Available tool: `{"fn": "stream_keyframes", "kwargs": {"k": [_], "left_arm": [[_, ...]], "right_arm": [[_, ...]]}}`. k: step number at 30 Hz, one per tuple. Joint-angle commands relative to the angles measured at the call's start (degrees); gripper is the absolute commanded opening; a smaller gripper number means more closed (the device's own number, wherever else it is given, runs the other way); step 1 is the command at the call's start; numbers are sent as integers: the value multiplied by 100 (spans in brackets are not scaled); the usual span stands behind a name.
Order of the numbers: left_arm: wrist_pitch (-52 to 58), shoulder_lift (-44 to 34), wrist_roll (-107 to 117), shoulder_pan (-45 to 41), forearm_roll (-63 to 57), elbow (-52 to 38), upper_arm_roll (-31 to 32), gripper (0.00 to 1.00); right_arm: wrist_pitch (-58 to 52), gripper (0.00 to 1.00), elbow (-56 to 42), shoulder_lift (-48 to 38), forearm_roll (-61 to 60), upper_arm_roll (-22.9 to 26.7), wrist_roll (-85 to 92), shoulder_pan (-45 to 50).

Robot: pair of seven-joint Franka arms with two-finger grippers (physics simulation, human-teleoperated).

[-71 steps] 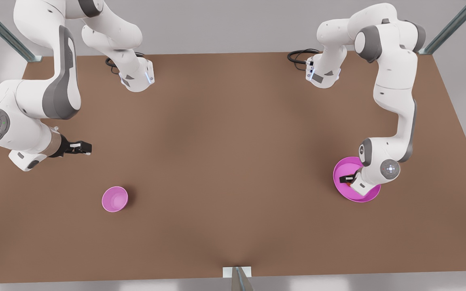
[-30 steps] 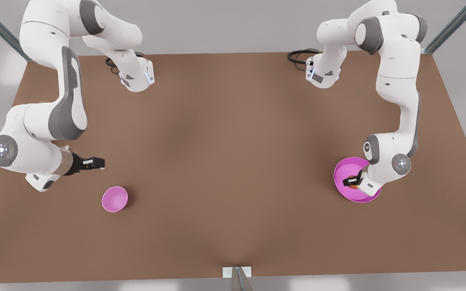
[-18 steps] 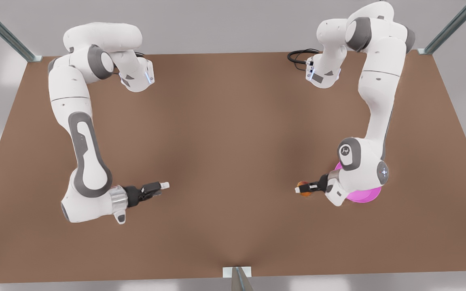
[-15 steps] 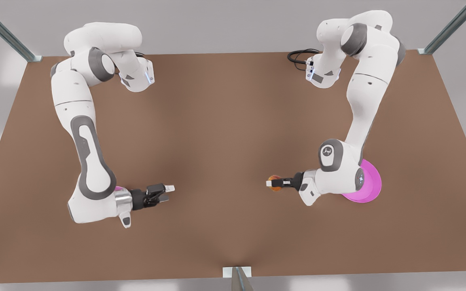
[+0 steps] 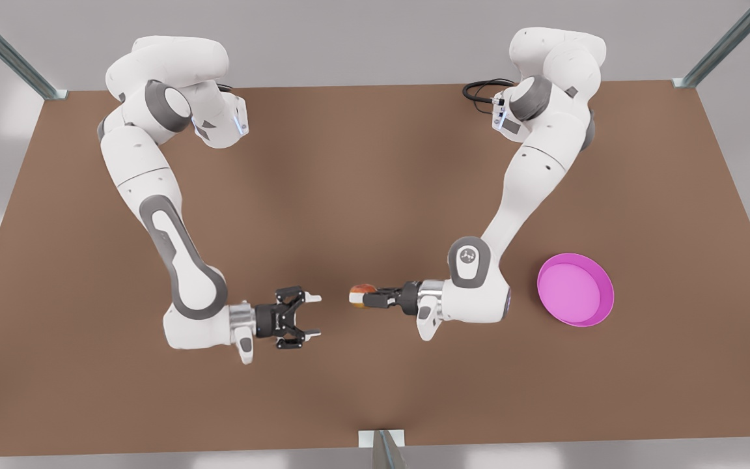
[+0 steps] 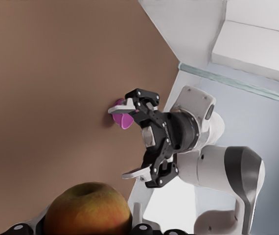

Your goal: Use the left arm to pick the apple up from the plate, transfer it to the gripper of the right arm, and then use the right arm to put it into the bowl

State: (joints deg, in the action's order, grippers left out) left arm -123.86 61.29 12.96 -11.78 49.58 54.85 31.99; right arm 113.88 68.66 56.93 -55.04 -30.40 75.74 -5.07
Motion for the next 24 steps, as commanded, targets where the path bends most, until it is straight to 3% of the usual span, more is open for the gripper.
{"fn": "stream_keyframes", "kwargs": {"k": [1, 13, 24], "left_arm": [[-297, 24, 410, -26, 87, -62, 0, 68], [-428, 68, 339, -114, 157, -80, 9, 68], [-481, 77, 330, -184, 175, -80, 9, 68]], "right_arm": [[117, 100, 104, -24, -209, -89, 3860, -20], [767, 100, 394, -32, -604, -696, 3931, -64], [1268, 100, 385, -6, -763, -862, 3913, 129]]}}
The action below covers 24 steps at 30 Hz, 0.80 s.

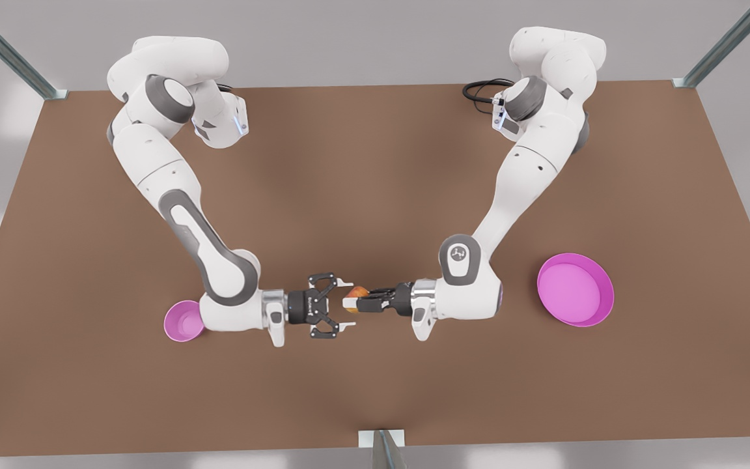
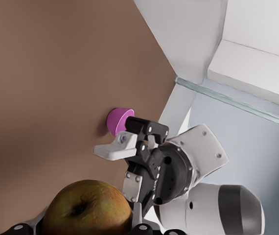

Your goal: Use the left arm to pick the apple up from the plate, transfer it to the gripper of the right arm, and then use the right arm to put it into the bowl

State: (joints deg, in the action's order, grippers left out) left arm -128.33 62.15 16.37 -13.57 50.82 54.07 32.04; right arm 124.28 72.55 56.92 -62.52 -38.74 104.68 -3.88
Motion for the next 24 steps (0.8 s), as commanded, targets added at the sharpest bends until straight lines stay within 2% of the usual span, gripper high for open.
{"fn": "stream_keyframes", "kwargs": {"k": [1, 18, 19, 21, 24], "left_arm": [[-52, -10, -11, -5, 50, -2, 4, 68], [-60, -10, -11, -49, 50, -2, 4, 68], [-60, -10, -11, -49, 50, -2, 4, 68], [-60, -10, -11, -49, 50, -2, 4, 68], [-60, -10, -2, -49, 50, -2, 4, 69]], "right_arm": [[237, 100, -4, -5, -50, -28, 1020, 10], [272, 100, 5, 74, -296, -72, 967, 177], [272, 98, 5, 74, -288, -72, 967, 177], [272, 67, 5, 74, -287, -72, 967, 177], [272, 58, -4, 74, -287, -72, 967, 168]]}}
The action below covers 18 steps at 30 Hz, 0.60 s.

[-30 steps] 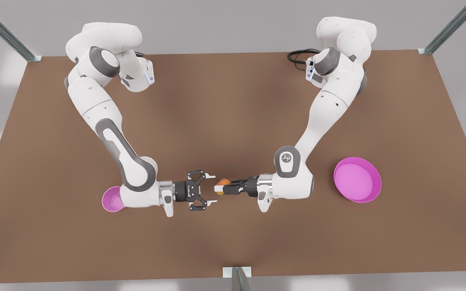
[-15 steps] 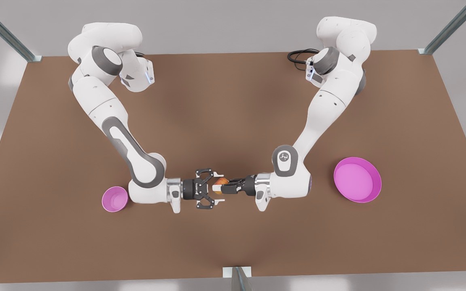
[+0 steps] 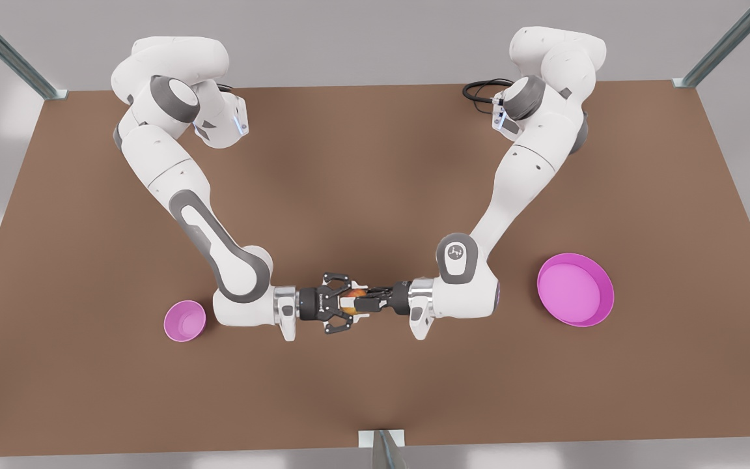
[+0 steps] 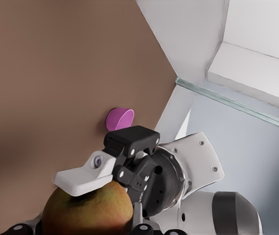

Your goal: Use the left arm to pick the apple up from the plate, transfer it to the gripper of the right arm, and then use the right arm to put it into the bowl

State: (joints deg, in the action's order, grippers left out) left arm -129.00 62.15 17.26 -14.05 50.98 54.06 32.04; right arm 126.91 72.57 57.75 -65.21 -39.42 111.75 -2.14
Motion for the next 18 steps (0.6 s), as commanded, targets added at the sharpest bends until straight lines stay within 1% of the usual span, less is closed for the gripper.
{"fn": "stream_keyframes", "kwargs": {"k": [1, 2, 16, 17, 18], "left_arm": [[6, -19, -100, -1, 35, -1, 4, 82], [6, -19, -91, -1, 35, -1, 4, 100], [77, -63, 67, 86, 26, -1, -5, 100], [129, -63, 76, 148, 26, -1, -5, 100], [445, -80, 76, 349, 26, -1, -5, 100]], "right_arm": [[0, 56, 3, -9, -18, -5, 251, -14], [-8, 55, 3, -9, -18, -5, 251, -23], [-192, 55, 3, -53, 18, -13, 242, -243], [-219, 55, 3, -71, 18, -13, 242, -278], [-245, 55, 3, -79, 35, -13, 242, -331]]}}
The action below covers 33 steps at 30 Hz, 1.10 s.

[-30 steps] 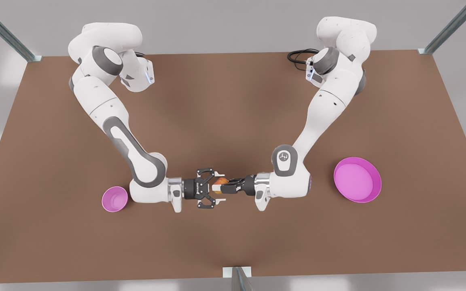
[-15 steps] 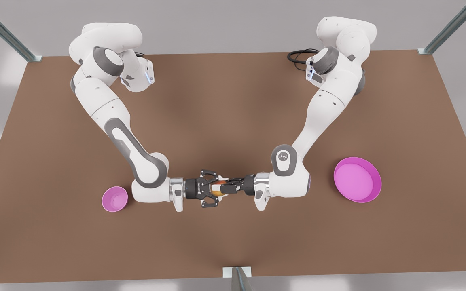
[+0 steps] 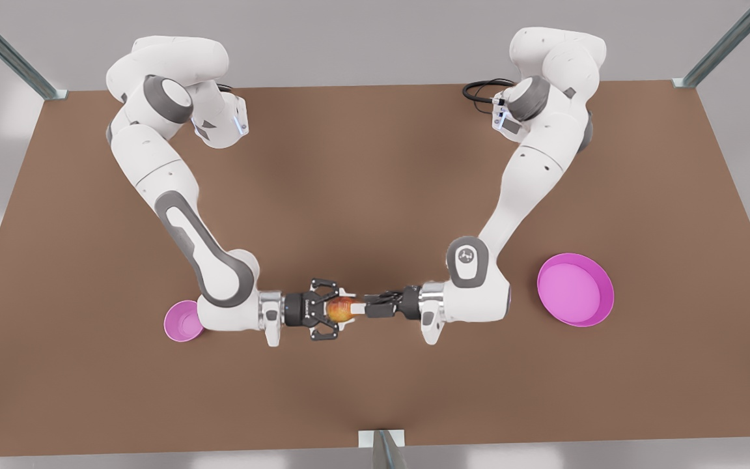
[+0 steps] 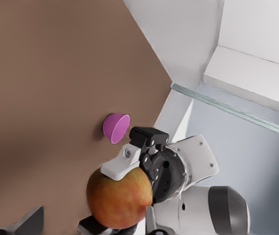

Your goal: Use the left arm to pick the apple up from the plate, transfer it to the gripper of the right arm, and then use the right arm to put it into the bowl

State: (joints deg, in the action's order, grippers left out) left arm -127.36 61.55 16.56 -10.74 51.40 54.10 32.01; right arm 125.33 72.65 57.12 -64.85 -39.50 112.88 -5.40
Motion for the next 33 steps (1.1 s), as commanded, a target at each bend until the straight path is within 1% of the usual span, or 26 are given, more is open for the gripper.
{"fn": "stream_keyframes", "kwargs": {"k": [1, 3, 4, 5, 6, 7, 8, 9, 10, 11, 12, 13, 14, 15, 16, 17, 18, 20, 25, 33], "left_arm": [[756, -20, 145, 309, -16, -4, 7, 100], [1468, -108, 137, 854, -86, -4, -28, 100], [2074, -266, 154, 1276, -612, -4, -37, 100], [2768, -424, 154, 1697, -1437, -4, -28, 100], [3559, -881, 146, 1944, -3035, -4, -20, 100], [4367, -1084, 110, 2049, -4452, -4, 33, 100], [4746, -1505, 93, 2129, -5542, 22, 33, 100], [5212, -1707, 93, 2111, -6316, 22, 51, 100], [5494, -1849, 102, 2234, -6634, 40, 261, 100], [5503, -2120, 93, 2208, -6994, 302, 253, 100], [4593, -3415, -991, 1816, -6872, 1894, -681, 100], [3596, -4634, -1208, 496, -6441, 3493, -2277, 100], [3893, -4486, -1103, 476, -6292, 3232, -2322, 100], [3929, -4450, -1094, 538, -5949, 3072, -2349, 100], [3921, -4450, -1085, 529, -5913, 2931, -2349, 100], [3947, -4389, -1129, 591, -5685, 2651, -2358, 100], [4131, -4336, -1129, 582, -5641, 2299, -2340, 100], [4360, -4292, -1164, 591, -5676, 2263, -2349, 100], [4360, -4283, -1164, 652, -5667, 2263, -2358, 100], [4360, -4283, -1155, 635, -5658, 2263, -2358, 100]], "right_arm": [[-246, 55, 3, -26, 33, -5, 138, -119], [-729, 55, 249, -184, 937, 65, 103, -637], [-1019, 55, 320, -254, 1877, 180, 103, -927], [-1362, 55, 320, -351, 2853, 373, -116, -1094], [-1644, 55, 311, -500, 4013, 479, -564, -1217], [-1810, 55, 311, -597, 4989, 479, -767, -1349], [-1995, 55, 285, -676, 5780, 496, -995, -1463], [-2241, 55, 232, -799, 6536, 487, -1119, -1507], [-2478, 55, 232, -913, 7318, 487, -1057, -1657], [-2584, 55, 240, -1045, 7978, 479, -952, -1683], [-2628, 55, 258, -1177, 8443, 487, -794, -1692], [-2637, 55, 346, -1335, 8751, 540, -697, -1639], [-2489, 55, 555, -1466, 8910, 601, -653, -1665], [-1804, 55, 1258, -1931, 8875, 908, -583, -1648], [-1390, 55, 1655, -2187, 8823, 1217, -390, -1613], [-1073, 55, 1875, -2284, 8665, 1498, -266, -1482], [-793, 55, 2094, -2381, 8603, 1647, -248, -1376], [-431, 55, 2165, -2267, 8576, 1691, -257, -1305], [61, 55, 2148, -1916, 8594, 1779, -257, -1332], [325, 55, 2104, -1696, 8585, 1779, -354, -1323]]}}
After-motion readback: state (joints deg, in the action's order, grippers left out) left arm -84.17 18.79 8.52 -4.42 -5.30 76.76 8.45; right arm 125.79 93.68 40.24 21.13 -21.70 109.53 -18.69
